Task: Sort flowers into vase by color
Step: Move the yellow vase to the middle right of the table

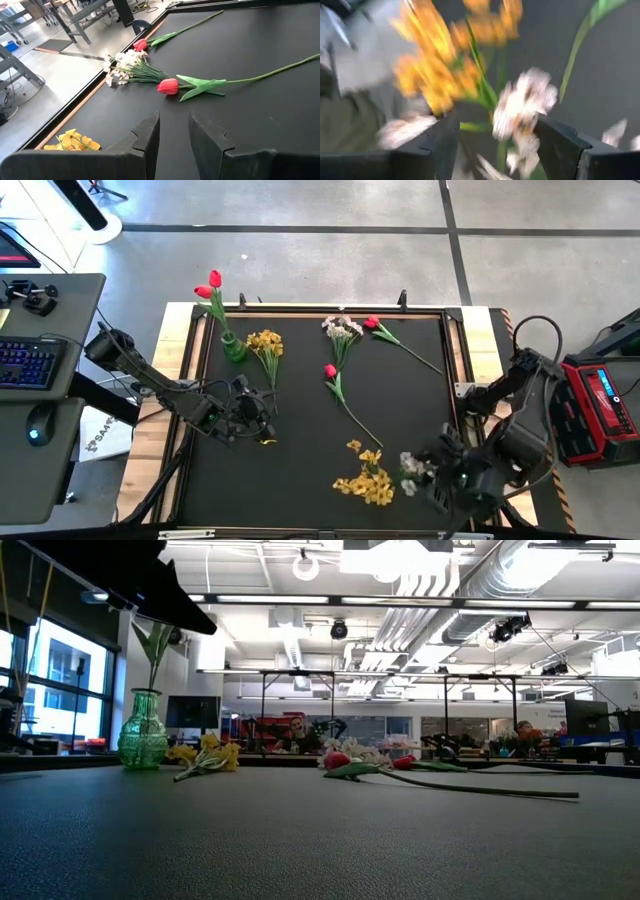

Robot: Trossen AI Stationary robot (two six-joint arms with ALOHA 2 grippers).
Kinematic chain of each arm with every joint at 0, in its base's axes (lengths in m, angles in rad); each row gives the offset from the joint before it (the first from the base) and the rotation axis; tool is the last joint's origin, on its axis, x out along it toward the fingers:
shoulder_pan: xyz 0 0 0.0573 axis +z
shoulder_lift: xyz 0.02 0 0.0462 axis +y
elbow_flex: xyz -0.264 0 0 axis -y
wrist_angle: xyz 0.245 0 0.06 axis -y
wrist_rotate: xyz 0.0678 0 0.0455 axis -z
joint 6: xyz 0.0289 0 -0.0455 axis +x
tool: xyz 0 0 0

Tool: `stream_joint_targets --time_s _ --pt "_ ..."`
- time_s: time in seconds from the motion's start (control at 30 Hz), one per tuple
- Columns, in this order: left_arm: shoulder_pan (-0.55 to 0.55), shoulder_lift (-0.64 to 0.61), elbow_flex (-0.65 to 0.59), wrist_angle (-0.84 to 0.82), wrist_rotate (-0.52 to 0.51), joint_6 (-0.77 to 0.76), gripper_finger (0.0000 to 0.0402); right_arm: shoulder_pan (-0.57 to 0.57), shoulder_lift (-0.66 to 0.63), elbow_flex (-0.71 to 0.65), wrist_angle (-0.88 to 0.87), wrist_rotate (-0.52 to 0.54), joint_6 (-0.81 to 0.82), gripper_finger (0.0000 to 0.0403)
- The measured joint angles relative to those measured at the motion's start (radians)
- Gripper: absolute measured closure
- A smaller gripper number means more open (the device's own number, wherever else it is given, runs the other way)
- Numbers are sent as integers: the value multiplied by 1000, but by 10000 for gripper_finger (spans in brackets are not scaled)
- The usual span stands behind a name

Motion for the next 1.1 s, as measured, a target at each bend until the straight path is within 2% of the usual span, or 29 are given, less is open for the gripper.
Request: stream_joint_targets --time_s 0.1,0.17,0.2,0.37,0.5,0.6,0.7,0.77,0.93,1.03,1.1 --pt "0 0 0 0 0 0 312 0 0 73 35 202 -124 179" --pt "0 0 0 0 0 0 312 -1 0 119 89 261 -204 179" --pt "0 0 0 0 0 0 312 -2 0 140 120 242 -234 179" --pt "0 0 0 -1 0 -8 312 -1 13 150 355 -25 -284 179" --pt "0 0 0 0 1 -16 312 -21 88 106 491 -47 -330 179" --pt "-1 0 0 -1 1 -16 312 -53 179 102 557 -179 -334 179" --pt "-1 0 0 0 4 -16 312 -67 275 99 583 -365 -229 179" --pt "-1 0 0 -1 6 -8 312 -74 324 99 571 -445 -70 179" --pt "4 0 0 1 -4 62 312 -60 430 100 465 -509 284 179" --pt "20 0 0 3 -36 122 312 -30 469 99 376 -516 435 179" --pt "37 0 0 9 -21 165 312 -12 488 99 350 -515 501 179"
